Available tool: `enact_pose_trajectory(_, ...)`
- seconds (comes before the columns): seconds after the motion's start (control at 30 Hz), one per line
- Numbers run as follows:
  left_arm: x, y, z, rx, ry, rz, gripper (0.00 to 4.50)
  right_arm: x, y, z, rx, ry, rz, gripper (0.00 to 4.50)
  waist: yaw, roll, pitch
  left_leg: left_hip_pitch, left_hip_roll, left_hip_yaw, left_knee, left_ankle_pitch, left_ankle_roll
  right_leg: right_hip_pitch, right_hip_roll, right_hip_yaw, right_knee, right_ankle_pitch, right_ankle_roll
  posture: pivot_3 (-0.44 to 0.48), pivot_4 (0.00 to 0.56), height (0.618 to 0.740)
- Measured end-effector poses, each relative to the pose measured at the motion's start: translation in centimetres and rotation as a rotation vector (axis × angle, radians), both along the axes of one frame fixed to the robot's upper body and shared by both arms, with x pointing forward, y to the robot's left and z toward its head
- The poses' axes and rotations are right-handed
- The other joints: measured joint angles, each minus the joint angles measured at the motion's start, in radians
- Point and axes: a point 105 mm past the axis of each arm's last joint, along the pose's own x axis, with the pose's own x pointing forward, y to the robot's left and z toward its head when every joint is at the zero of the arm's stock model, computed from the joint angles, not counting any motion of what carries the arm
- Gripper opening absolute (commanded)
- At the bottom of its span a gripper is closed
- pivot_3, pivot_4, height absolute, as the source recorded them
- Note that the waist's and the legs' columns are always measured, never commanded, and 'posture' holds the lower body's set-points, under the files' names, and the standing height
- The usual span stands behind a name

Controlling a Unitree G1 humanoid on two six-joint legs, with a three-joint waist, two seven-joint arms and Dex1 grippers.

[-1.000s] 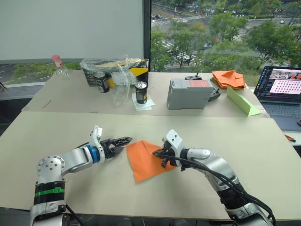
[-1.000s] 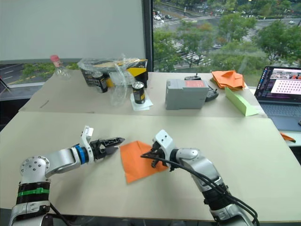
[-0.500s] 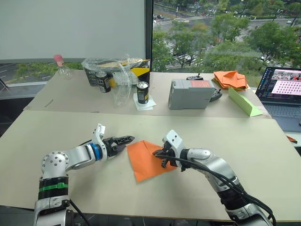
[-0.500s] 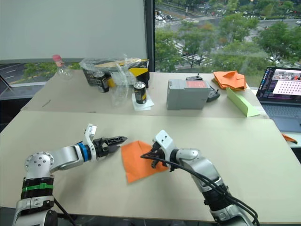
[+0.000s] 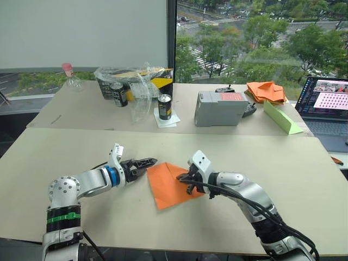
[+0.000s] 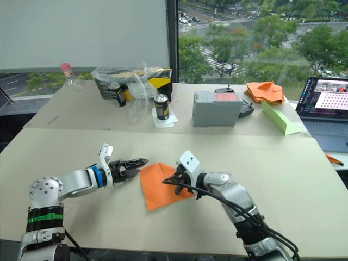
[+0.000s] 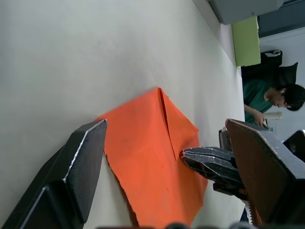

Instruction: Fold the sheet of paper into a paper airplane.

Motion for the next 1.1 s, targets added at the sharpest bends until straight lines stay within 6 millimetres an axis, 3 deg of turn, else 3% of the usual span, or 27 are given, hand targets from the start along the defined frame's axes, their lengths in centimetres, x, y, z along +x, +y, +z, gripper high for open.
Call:
enact_pose_trajectory(0.3,-2.7,0.6,-0.3,-0.006,0.041,0.000,4.25,-0.1,-0.1,0.0,0.000,0.001,0.000,0.00,-0.001,0.000,0.000,-0.001,0.000,0.000,0.000,0.000,0.001,-0.001,0.000,0.001,0.001,0.000,0.000,0.000,0.150,0.740)
enact_pose_trajectory(0.8,-3.9,-1.2,0.4,-0.051,0.074,-0.002,4.25,-0.2,0.1,-0.1,0.003,0.003,0.006,0.00,0.000,0.000,0.000,-0.001,0.000,0.000,0.000,0.000,0.001,-0.002,0.000,0.001,0.000,0.000,0.000,0.000,0.150,0.740)
enact_pose_trajectory(1.1,-4.5,-1.0,0.0,-0.042,0.083,-0.001,4.25,-0.2,0.2,-0.1,0.003,0.003,0.006,0.00,-0.001,0.000,0.000,-0.001,0.000,0.001,0.000,0.000,0.001,-0.002,0.000,0.001,0.000,0.000,0.000,0.000,0.150,0.740)
